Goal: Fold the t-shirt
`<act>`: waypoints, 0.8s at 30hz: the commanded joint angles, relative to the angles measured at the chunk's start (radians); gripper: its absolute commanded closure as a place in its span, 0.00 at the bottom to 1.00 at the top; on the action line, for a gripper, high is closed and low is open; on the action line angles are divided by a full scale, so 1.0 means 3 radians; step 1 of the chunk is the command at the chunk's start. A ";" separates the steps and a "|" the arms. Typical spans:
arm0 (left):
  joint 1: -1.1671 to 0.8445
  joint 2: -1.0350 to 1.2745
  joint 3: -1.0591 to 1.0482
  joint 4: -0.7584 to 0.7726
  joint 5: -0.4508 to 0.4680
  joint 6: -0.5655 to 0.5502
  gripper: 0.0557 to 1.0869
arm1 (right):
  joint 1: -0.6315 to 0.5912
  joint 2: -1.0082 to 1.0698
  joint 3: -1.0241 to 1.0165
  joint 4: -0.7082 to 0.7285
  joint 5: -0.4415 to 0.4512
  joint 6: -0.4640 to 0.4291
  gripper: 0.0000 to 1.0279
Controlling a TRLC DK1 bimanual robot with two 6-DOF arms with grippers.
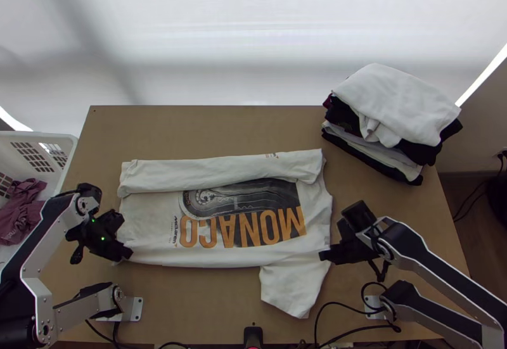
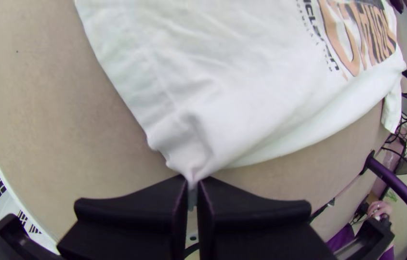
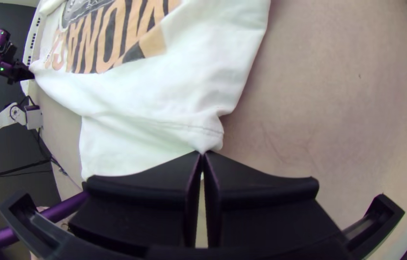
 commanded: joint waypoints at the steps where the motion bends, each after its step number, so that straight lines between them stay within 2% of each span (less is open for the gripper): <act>1: 0.0021 -0.0049 0.0255 0.0032 0.0083 -0.0128 0.96 | 0.0075 -0.0141 0.0335 -0.0192 0.0029 -0.0006 0.97; 7: -0.0010 -0.0043 0.0557 0.0007 0.0328 -0.0363 0.96 | 0.0177 -0.0203 0.0719 -0.0254 0.0029 -0.0011 0.97; 13: -0.0005 0.0028 0.0680 0.0058 0.0348 -0.0460 0.96 | 0.0162 -0.0111 0.0867 -0.0110 0.0024 -0.0082 0.97; 24: -0.0005 0.0366 0.1124 0.0181 0.0389 -0.0777 0.96 | -0.0406 0.0569 0.1338 0.0406 0.0019 -0.0134 0.97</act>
